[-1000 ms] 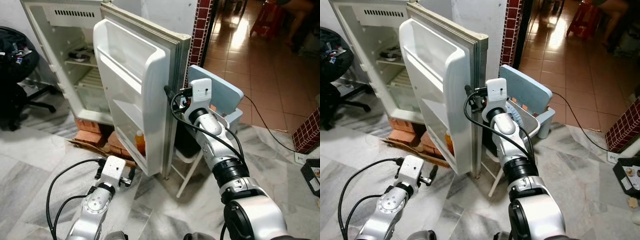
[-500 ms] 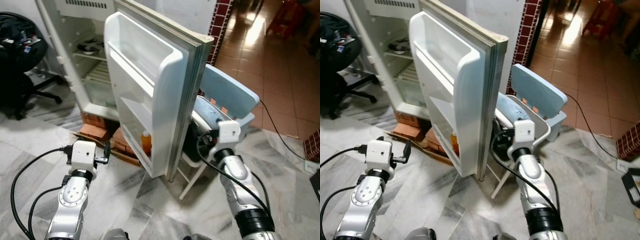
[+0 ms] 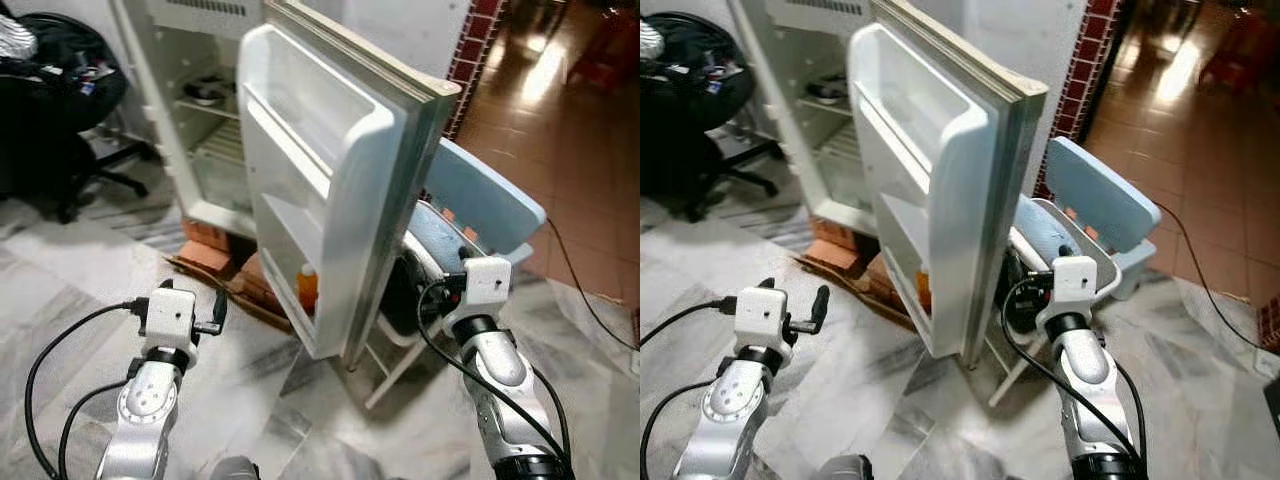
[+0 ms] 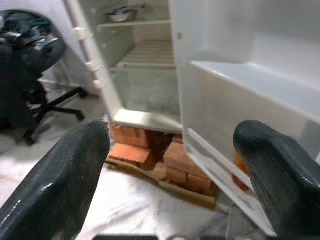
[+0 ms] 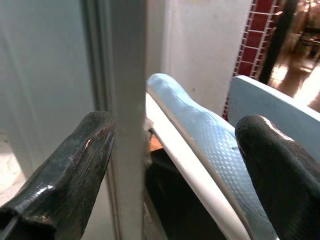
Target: Restocking fridge
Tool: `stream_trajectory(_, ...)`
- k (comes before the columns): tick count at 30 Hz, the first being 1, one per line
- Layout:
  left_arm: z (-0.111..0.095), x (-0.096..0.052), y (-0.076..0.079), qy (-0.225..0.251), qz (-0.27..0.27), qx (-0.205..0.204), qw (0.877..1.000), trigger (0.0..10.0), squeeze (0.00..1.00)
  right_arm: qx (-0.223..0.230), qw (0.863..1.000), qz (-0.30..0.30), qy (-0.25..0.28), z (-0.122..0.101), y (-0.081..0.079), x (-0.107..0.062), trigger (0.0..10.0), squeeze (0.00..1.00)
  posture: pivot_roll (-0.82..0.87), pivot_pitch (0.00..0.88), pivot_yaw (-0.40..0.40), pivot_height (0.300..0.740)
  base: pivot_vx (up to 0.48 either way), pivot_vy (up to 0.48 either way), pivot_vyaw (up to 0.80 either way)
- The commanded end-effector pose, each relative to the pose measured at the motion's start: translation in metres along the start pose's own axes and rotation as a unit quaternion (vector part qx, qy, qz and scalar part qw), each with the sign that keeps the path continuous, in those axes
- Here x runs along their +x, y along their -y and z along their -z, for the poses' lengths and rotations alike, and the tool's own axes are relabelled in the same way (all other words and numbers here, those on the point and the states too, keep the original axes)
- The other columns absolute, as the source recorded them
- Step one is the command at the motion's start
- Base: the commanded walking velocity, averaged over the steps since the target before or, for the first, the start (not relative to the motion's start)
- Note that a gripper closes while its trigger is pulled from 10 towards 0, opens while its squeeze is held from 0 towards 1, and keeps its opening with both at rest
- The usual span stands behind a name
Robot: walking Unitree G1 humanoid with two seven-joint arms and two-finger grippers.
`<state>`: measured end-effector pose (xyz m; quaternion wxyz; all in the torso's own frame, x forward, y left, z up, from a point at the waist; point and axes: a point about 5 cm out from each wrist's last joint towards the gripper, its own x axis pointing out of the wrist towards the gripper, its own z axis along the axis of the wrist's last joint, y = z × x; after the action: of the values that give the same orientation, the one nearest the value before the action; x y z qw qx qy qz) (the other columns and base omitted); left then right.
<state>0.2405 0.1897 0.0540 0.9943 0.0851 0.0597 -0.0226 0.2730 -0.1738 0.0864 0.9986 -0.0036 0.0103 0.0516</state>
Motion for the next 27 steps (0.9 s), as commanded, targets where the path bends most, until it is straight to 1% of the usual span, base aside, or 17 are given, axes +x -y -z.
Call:
stream_trajectory(1, 0.000, -0.002, 0.000, -0.004, -0.005, 0.001, 1.000, 10.0, 0.00, -0.005, 1.000, -0.002, 0.001, -0.005, 0.001, 0.001, 10.0, 0.00, 0.01, 0.000, -0.024, 0.740, 0.000, 0.000, 0.00)
stream_trajectory(5, 0.005, -0.010, 0.001, -0.016, -0.006, 0.001, 1.000, 10.0, 0.00, -0.018, 1.000, -0.001, -0.011, -0.005, 0.001, 0.006, 10.0, 0.00, 0.02, 0.000, -0.041, 0.740, 0.000, 0.000, 0.00)
stream_trajectory(8, 0.010, -0.017, 0.004, -0.026, -0.004, 0.000, 1.000, 10.0, 0.00, -0.015, 1.000, -0.016, -0.019, -0.007, -0.001, 0.014, 10.0, 0.00, 0.03, 0.000, -0.052, 0.740, 0.000, 0.000, 0.00)
stream_trajectory(9, 0.012, -0.021, 0.006, -0.031, -0.004, -0.002, 1.000, 10.0, 0.00, -0.011, 1.000, -0.024, -0.018, -0.011, -0.003, 0.020, 10.0, 0.00, 0.03, 0.000, -0.056, 0.740, 0.000, 0.000, 0.00)
stream_trajectory(10, 0.012, -0.021, 0.006, -0.031, -0.004, -0.002, 1.000, 10.0, 0.00, -0.011, 1.000, -0.024, -0.018, -0.011, -0.003, 0.020, 10.0, 0.00, 0.03, 0.000, -0.056, 0.740, 0.000, 0.000, 0.00)
stream_trajectory(13, 0.015, -0.025, 0.010, -0.040, -0.003, -0.004, 0.999, 10.0, 0.00, -0.006, 0.998, -0.067, -0.008, -0.026, -0.014, 0.044, 10.0, 0.00, 0.04, 0.000, -0.064, 0.740, 0.000, 0.000, 0.00)
stream_trajectory(14, 0.015, -0.025, 0.010, -0.040, -0.003, -0.004, 0.999, 10.0, 0.00, -0.006, 0.998, -0.067, -0.008, -0.026, -0.014, 0.044, 10.0, 0.00, 0.04, 0.000, -0.064, 0.740, 0.000, 0.000, 0.00)
stream_trajectory(16, 0.014, -0.026, 0.012, -0.042, -0.002, -0.004, 0.999, 10.0, 0.00, -0.001, 0.994, -0.110, 0.001, -0.040, -0.026, 0.062, 10.0, 0.00, 0.05, 0.000, -0.071, 0.740, 0.000, 0.000, 0.00)
stream_trajectory(18, 0.014, -0.026, 0.012, -0.043, -0.004, -0.003, 0.999, 10.0, 0.00, -0.004, 0.990, -0.144, 0.008, -0.049, -0.036, 0.072, 10.0, 0.00, 0.06, 0.000, -0.078, 0.740, 0.000, 0.000, 0.00)
stream_trajectory(19, 0.014, -0.026, 0.012, -0.043, -0.005, -0.003, 0.999, 10.0, 0.00, -0.008, 0.988, -0.154, 0.009, -0.052, -0.040, 0.076, 10.0, 0.00, 0.06, 0.000, -0.078, 0.740, 0.000, 0.000, 0.00)
stream_trajectory(20, 0.014, -0.026, 0.012, -0.043, -0.005, -0.003, 0.999, 10.0, 0.00, -0.008, 0.988, -0.154, 0.009, -0.052, -0.040, 0.076, 10.0, 0.00, 0.06, 0.000, -0.078, 0.740, 0.000, 0.000, 0.00)
stream_trajectory(22, 0.014, -0.027, 0.011, -0.043, -0.007, -0.003, 0.999, 10.0, 0.00, 0.001, 0.983, -0.183, 0.012, -0.058, -0.051, 0.085, 10.0, 0.00, 0.08, 0.005, -0.085, 0.740, 0.000, 0.000, 0.00)
stream_trajectory(23, 0.014, -0.027, 0.011, -0.043, -0.007, -0.003, 0.999, 10.0, 0.00, 0.001, 0.983, -0.183, 0.012, -0.058, -0.051, 0.085, 10.0, 0.00, 0.08, 0.005, -0.085, 0.740, 0.000, 0.000, 0.00)
stream_trajectory(24, 0.014, -0.028, 0.011, -0.044, -0.009, -0.002, 0.999, 10.0, 0.00, 0.038, 0.974, -0.224, 0.024, -0.068, -0.063, 0.089, 10.0, 0.00, 0.08, 0.004, -0.087, 0.740, 0.000, 0.000, 0.00)
stream_trajectory(25, 0.014, -0.028, 0.011, -0.044, -0.009, -0.002, 0.999, 10.0, 0.00, 0.051, 0.969, -0.239, 0.029, -0.071, -0.067, 0.090, 10.0, 0.00, 0.08, 0.004, -0.087, 0.740, 0.000, 0.000, 0.00)
stream_trajectory(26, 0.014, -0.029, 0.011, -0.044, -0.010, -0.002, 0.999, 10.0, 0.00, 0.075, 0.954, -0.288, 0.043, -0.079, -0.078, 0.086, 10.0, 0.00, 0.09, 0.002, -0.089, 0.740, 0.000, 0.000, 0.00)
stream_trajectory(27, 0.014, -0.029, 0.011, -0.045, -0.011, -0.003, 0.999, 10.0, 0.00, 0.103, 0.935, -0.336, 0.055, -0.086, -0.087, 0.080, 10.0, 0.00, 0.09, 0.001, -0.089, 0.740, 0.000, 0.000, 0.00)
